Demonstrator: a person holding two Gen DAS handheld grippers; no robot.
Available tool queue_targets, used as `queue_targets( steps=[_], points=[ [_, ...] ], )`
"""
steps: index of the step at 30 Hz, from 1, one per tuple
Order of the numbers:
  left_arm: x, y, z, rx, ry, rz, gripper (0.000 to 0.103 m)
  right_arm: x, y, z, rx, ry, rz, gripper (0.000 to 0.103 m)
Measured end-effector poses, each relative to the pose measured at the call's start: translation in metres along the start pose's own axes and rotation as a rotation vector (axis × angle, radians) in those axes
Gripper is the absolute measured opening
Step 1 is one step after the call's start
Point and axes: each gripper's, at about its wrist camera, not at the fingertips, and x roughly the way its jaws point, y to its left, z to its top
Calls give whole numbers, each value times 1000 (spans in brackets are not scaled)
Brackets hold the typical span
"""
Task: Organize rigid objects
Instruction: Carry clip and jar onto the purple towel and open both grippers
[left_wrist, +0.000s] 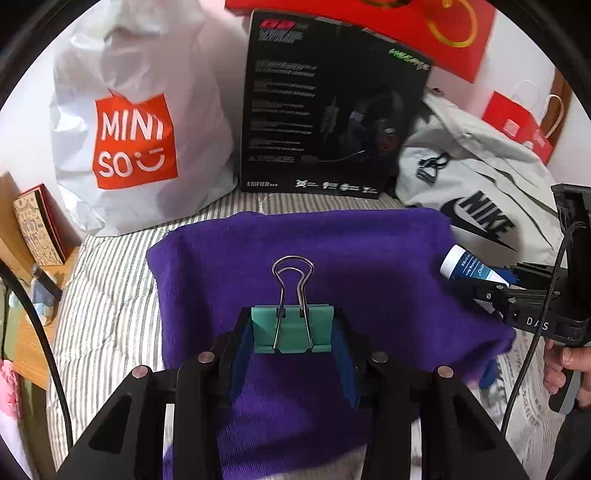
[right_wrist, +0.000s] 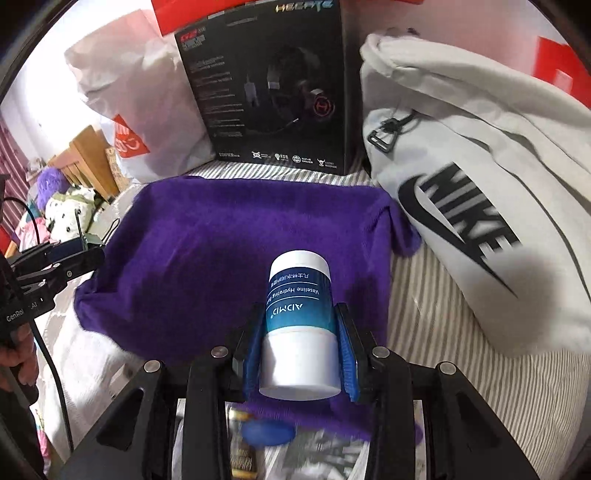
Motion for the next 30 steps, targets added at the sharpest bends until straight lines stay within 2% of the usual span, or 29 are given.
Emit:
queue_targets(
  steps=[10, 18, 21, 25, 27, 28, 29, 30],
  points=[
    [54, 9, 23, 2, 69, -4, 39, 55, 0, 30, -11, 52, -27, 37],
    [77, 9, 32, 9, 119, 26, 39, 80, -1, 48, -38, 62, -59, 37],
    [84, 9, 30, 15, 137, 29, 39, 91, 0, 47, -57, 93, -69, 36],
    [86, 7, 30, 40, 148, 39, 39, 91, 0, 48, -69, 88, -64, 37],
    [88, 2, 30, 75, 159, 50, 44, 92, 0, 49, -80, 92, -61, 37],
    [88, 0, 30, 89, 168, 51, 54, 92, 1, 49, -87, 93, -59, 37],
    [89, -3, 28, 101, 177, 53, 69, 91, 1, 49, -95, 98, -54, 38],
    [90, -7, 25, 116, 189, 58, 76, 91, 0, 50, -94, 108, -48, 39]
  ],
)
